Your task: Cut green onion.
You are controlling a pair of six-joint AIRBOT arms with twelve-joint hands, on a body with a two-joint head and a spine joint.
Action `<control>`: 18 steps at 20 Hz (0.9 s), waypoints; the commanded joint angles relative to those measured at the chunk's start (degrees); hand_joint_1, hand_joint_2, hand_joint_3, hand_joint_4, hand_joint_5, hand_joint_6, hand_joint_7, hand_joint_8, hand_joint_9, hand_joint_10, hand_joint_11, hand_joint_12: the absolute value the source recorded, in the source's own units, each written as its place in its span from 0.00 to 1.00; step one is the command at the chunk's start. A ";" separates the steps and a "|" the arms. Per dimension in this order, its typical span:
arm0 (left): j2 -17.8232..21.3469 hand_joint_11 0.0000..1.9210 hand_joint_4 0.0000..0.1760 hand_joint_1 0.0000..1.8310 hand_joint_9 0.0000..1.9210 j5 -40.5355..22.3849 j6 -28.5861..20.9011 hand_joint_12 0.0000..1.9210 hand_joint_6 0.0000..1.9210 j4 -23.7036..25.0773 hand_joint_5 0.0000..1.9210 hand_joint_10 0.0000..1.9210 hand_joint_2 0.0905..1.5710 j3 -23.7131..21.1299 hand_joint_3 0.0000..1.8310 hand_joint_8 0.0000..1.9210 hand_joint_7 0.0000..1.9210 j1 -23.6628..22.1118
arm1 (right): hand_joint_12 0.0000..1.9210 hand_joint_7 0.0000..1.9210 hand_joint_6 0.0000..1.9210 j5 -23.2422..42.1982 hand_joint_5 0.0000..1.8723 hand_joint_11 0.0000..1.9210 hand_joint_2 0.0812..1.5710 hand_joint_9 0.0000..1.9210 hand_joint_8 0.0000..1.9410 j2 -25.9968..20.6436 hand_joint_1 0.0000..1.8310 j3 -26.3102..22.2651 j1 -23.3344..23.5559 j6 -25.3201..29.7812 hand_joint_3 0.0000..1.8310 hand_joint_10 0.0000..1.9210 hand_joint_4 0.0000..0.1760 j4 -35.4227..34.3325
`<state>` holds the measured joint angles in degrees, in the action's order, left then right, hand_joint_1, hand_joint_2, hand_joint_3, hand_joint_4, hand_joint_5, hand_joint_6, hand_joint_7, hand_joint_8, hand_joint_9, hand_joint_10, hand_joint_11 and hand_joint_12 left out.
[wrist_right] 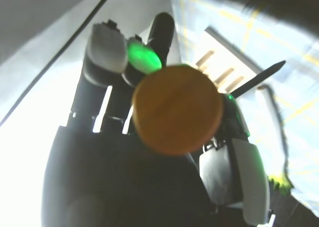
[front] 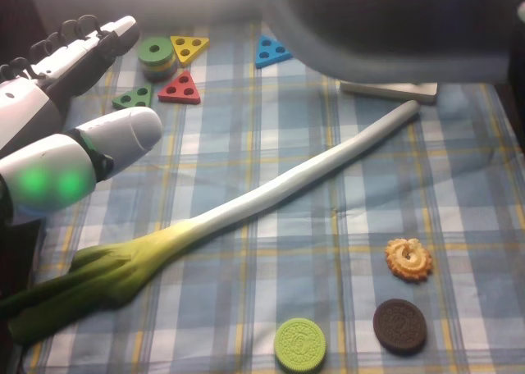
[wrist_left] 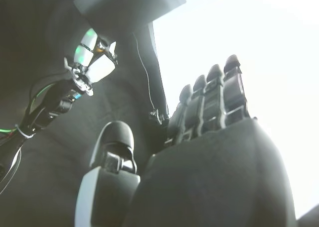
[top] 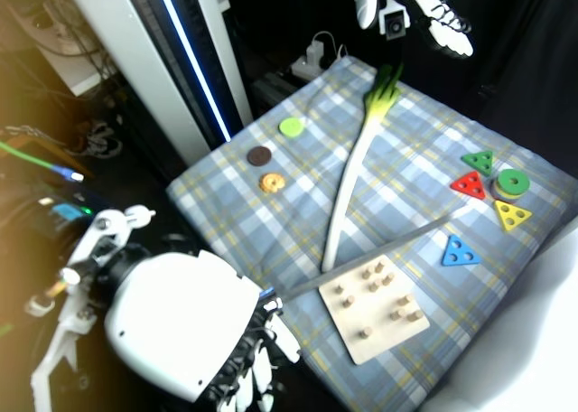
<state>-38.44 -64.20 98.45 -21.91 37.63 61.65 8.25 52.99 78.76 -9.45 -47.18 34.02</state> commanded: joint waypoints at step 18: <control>-0.36 0.00 0.00 0.00 0.00 -6.92 -0.45 0.00 0.00 1.04 0.00 0.00 0.81 0.25 0.00 0.00 0.00 -0.59 | 1.00 0.53 1.00 3.00 0.36 0.69 0.95 0.63 1.00 -0.60 0.14 1.80 4.02 -1.13 0.00 1.00 0.86 0.78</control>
<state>-38.72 -64.01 98.45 -21.96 37.74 61.67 6.48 53.01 80.12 -6.63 -48.27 35.27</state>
